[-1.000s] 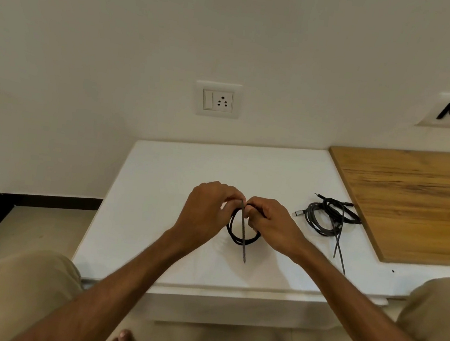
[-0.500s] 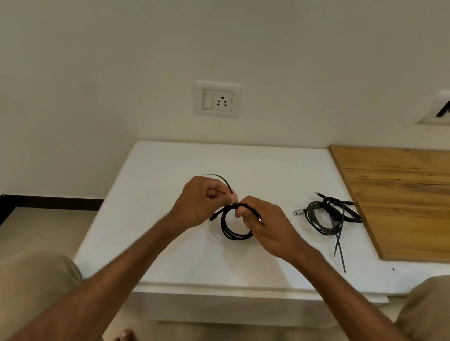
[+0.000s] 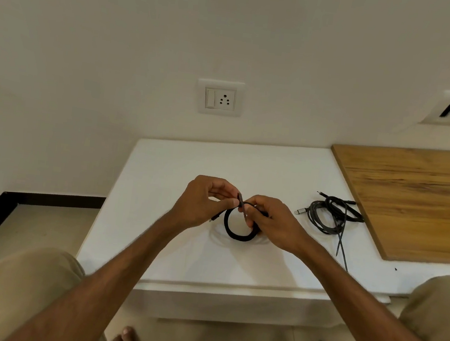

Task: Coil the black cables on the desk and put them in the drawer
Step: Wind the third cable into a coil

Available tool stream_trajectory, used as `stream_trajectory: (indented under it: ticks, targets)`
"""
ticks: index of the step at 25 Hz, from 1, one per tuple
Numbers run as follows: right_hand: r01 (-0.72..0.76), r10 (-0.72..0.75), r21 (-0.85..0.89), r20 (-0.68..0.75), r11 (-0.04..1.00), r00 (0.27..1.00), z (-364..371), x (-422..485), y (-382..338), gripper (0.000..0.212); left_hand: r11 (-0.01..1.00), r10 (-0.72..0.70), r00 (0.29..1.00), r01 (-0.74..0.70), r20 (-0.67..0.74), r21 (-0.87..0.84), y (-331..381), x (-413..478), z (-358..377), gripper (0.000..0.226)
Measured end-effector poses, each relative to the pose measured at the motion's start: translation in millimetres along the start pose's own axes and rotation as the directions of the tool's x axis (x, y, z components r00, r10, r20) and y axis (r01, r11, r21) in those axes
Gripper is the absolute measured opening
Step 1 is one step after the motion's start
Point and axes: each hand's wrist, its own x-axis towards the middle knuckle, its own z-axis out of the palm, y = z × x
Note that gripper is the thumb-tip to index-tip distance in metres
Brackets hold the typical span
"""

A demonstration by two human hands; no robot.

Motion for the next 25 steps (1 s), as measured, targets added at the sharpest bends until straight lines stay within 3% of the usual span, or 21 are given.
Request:
stream_trajectory:
  ticks: [8, 12, 18, 21, 25]
  targets:
    - [-0.098, 0.095, 0.143, 0.031, 0.985, 0.995, -3, 0, 0, 0.025, 0.988, 0.111, 0.991, -0.102, -0.077, 0.113, 4, -5, 12, 0.010]
    - [-0.069, 0.069, 0.184, 0.008, 0.980, 0.998, -4, 0, -3, 0.021, 0.998, 0.045, 0.995, -0.041, -0.090, 0.049, 2, -3, 8, 0.018]
    - [-0.063, 0.075, 0.246, -0.041, 0.967, 0.996, -5, 0, -2, 0.018, 0.986, -0.150, 0.984, 0.142, 0.095, 0.091, -10, -1, 7, 0.019]
    - [-0.099, 0.130, 0.313, -0.080, 0.945, 0.988, -6, 1, 0, 0.018, 0.965, -0.247, 0.958, 0.257, 0.146, -0.055, -7, -4, 4, 0.016]
    - [-0.182, 0.192, 0.343, 0.005, 0.922, 0.981, -14, 0, 1, 0.017, 0.918, -0.278, 0.955, 0.296, 0.104, -0.265, -5, -5, 0, 0.023]
